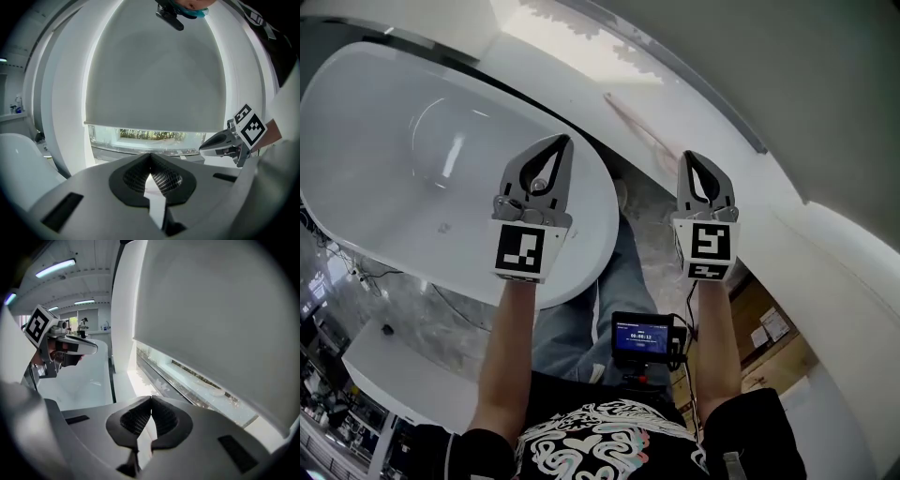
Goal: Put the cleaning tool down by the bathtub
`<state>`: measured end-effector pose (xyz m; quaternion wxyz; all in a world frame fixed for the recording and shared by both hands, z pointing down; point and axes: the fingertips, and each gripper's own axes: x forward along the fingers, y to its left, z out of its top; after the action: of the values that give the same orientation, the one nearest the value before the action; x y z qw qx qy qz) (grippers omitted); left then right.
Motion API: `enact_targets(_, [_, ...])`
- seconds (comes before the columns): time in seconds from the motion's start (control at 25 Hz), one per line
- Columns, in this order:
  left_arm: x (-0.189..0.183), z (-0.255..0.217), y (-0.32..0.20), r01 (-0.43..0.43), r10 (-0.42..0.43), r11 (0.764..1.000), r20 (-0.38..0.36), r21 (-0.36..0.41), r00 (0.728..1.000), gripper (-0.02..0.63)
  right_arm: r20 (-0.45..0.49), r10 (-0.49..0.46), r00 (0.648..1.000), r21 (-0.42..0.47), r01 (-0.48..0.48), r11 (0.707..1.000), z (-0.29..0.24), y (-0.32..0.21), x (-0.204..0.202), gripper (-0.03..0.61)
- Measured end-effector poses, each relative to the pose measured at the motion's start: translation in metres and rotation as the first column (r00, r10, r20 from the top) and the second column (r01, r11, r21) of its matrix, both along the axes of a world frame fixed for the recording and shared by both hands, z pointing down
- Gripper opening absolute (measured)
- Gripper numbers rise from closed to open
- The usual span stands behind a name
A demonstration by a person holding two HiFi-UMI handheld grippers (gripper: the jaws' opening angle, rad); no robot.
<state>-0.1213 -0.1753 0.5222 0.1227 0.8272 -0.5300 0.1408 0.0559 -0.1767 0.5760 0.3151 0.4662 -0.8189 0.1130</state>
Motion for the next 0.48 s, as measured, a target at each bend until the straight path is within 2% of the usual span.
enact_targets(0.12, [-0.003,-0.012,0.008,-0.018,0.02,0.999,0.038,-0.039,0.999,0.017,0.011,0.007,1.0,0.026,-0.007,1.0,-0.028,0.001,-0.003,0.028])
enact_targets(0.48, [-0.009,-0.083,0.009,-0.02,0.02,1.0,0.016,0.021,1.0,0.017,0.056,0.042,0.998,0.089,-0.047,0.995,-0.108,0.002,-0.006,0.028])
